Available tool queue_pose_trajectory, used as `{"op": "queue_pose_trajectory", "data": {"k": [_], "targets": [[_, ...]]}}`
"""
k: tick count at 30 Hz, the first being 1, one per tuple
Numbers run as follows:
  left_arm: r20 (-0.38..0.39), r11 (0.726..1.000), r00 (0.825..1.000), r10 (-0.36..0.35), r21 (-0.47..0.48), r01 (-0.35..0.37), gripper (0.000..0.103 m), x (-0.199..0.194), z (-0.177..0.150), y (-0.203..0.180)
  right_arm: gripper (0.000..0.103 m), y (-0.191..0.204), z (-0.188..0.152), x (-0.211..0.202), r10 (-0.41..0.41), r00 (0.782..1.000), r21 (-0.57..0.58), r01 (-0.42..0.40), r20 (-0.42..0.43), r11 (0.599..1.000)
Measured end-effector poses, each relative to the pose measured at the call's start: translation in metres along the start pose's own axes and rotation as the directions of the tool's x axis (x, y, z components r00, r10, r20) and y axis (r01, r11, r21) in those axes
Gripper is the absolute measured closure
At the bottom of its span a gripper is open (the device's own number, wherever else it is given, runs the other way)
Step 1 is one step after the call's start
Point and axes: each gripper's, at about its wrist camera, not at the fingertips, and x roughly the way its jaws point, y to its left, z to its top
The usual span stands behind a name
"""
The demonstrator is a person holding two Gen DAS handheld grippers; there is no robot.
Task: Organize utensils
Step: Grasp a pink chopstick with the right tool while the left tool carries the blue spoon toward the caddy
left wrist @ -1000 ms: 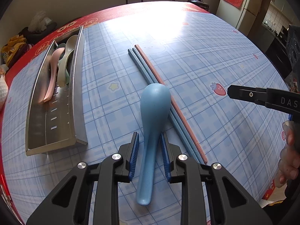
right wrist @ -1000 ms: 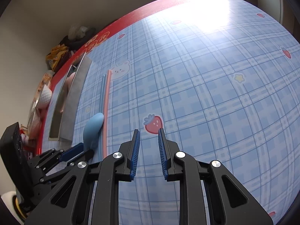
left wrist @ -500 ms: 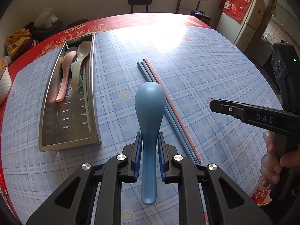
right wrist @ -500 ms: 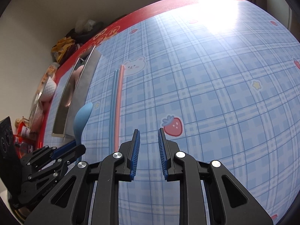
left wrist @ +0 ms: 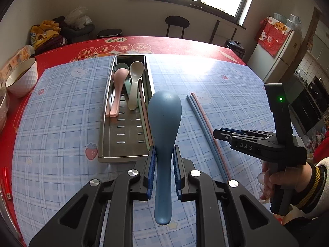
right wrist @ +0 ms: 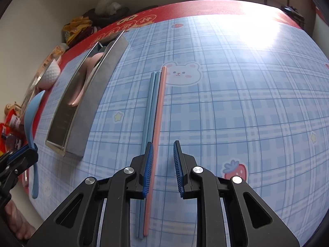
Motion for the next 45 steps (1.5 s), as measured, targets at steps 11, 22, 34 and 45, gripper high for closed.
{"op": "queue_pose_trajectory", "data": {"k": [11, 22, 34, 45], "targets": [[0.016, 0.998, 1.000, -0.021, -0.052, 0.022, 0.087, -0.004, -0.002, 0.023, 0.085, 0.024, 0.008, 0.011, -0.155, 0.988, -0.143, 0.157, 0.027, 0.977], [0.021, 0.991, 0.999, -0.041, -0.124, 0.043, 0.087, 0.000, -0.002, 0.040, 0.097, 0.020, 0.013, 0.012, -0.109, 0.994, -0.097, 0.110, 0.012, 0.989], [0.005, 0.992, 0.999, -0.032, -0.119, 0.033, 0.087, 0.005, 0.007, 0.040, 0.097, 0.009, 0.007, -0.006, -0.006, 0.999, 0.023, 0.005, 0.044, 1.000], [-0.041, 0.999, 0.999, 0.015, -0.040, -0.016, 0.087, 0.037, 0.058, 0.042, 0.097, -0.007, 0.007, -0.027, 0.047, 0.992, 0.125, -0.061, 0.114, 0.990]]}}
